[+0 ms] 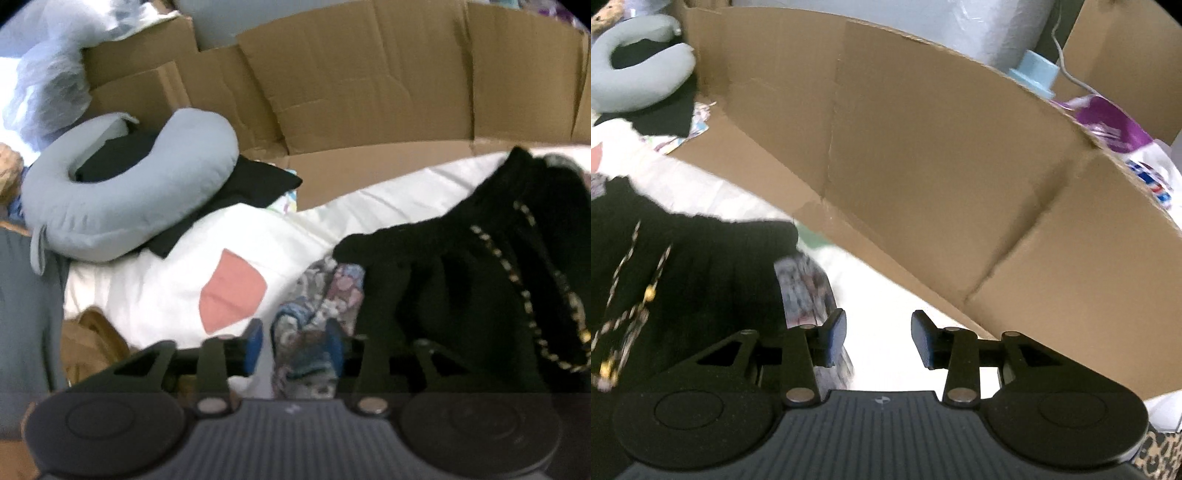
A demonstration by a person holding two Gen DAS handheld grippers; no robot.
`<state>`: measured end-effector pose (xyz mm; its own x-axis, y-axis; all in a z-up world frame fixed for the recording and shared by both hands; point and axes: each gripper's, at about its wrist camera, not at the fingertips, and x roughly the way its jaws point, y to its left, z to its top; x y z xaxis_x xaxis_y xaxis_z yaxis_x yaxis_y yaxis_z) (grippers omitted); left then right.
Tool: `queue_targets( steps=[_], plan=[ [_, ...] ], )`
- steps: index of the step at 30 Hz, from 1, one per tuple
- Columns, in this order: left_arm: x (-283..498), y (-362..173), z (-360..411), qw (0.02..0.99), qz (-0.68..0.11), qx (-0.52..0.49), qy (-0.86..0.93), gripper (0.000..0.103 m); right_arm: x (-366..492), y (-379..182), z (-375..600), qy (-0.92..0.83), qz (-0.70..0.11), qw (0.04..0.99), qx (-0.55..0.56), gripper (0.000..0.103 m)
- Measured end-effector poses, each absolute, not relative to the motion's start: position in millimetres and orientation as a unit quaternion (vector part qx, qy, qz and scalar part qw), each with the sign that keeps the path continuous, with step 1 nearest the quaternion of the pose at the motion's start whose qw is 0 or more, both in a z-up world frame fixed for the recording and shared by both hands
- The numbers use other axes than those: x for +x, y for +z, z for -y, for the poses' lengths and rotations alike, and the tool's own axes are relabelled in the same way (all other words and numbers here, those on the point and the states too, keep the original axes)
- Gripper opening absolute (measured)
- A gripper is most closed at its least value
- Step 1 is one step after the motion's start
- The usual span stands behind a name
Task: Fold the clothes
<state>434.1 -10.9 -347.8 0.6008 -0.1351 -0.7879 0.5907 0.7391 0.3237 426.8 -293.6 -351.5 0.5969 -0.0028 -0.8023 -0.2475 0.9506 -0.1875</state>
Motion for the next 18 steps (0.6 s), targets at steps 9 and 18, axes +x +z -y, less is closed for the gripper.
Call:
queue_targets(
  steps=[9,18],
  plan=[
    [351.1,-320.1,25.0,0.859,-0.407,0.211,-0.228,0.045,359.3,-321.8,353.1,0.078,-0.462,0.881,-0.064,0.046],
    [264.6,-299.9,35.5,0.849,-0.412,0.205,-0.261,0.055,291.0,-279.2,404.3,0.098,-0.449,0.888,-0.016,0.049]
  ],
)
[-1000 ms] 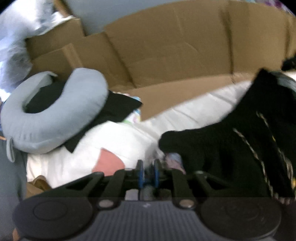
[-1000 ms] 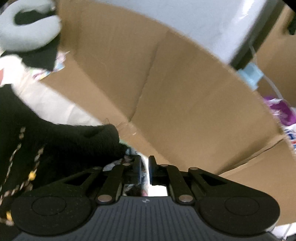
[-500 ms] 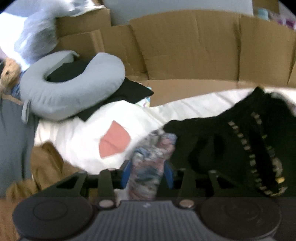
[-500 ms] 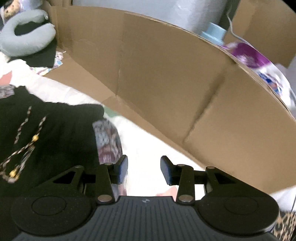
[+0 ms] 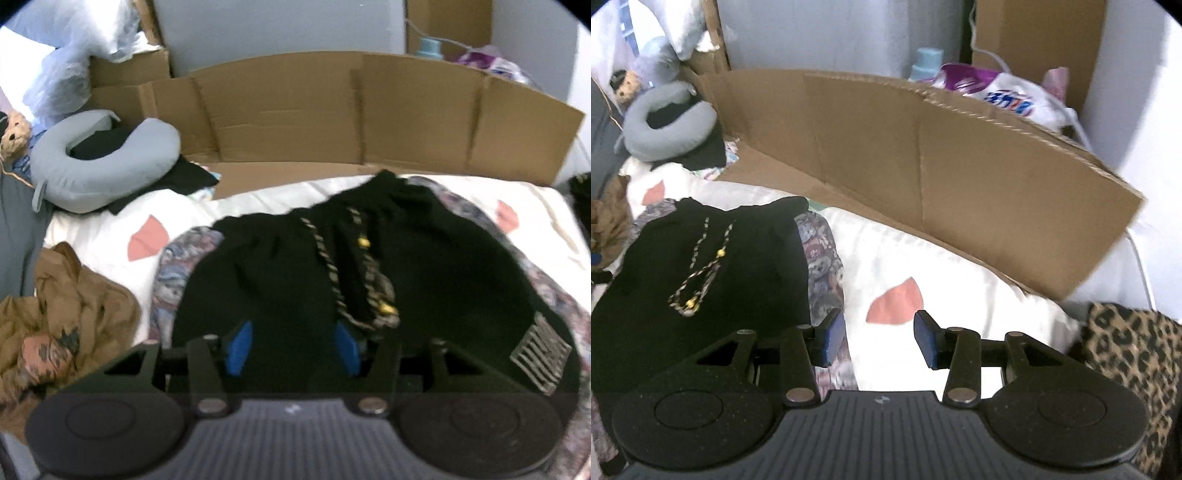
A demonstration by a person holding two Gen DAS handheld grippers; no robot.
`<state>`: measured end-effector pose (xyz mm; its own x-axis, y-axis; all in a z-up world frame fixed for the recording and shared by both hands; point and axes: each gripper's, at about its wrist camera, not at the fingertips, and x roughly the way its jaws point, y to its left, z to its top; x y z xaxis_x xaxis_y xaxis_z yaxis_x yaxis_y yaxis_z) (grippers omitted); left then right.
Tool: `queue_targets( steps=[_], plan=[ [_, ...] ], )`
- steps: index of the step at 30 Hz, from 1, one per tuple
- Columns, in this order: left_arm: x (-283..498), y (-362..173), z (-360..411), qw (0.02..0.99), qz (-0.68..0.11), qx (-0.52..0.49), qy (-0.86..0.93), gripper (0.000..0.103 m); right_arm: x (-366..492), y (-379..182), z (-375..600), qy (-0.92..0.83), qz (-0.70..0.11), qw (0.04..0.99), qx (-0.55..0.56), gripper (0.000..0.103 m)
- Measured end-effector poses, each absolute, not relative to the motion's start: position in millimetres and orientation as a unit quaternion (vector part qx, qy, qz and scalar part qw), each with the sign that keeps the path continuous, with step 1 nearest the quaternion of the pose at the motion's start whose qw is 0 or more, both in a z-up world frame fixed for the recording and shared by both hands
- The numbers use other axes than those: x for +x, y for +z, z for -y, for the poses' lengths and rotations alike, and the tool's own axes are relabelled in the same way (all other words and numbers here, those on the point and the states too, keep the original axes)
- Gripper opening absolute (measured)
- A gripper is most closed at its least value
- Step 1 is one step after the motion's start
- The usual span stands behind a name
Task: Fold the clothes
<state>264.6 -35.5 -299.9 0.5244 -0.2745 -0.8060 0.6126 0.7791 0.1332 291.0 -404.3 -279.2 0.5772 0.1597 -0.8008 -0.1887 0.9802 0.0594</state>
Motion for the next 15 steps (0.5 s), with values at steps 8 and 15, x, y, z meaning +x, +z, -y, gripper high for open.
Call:
queue_targets(
  steps=[8,15],
  plan=[
    [214.2,-284.3,35.7,0.841,-0.435,0.178,-0.267,0.056,226.1,-249.1,442.7,0.096,-0.429,0.898,0.005,0.05],
    [181.1,-270.5,36.3,0.837,-0.445,0.164,-0.273,0.066,183.3,-232.2,473.2,0.082,-0.42,0.904,0.019,0.05]
  ],
)
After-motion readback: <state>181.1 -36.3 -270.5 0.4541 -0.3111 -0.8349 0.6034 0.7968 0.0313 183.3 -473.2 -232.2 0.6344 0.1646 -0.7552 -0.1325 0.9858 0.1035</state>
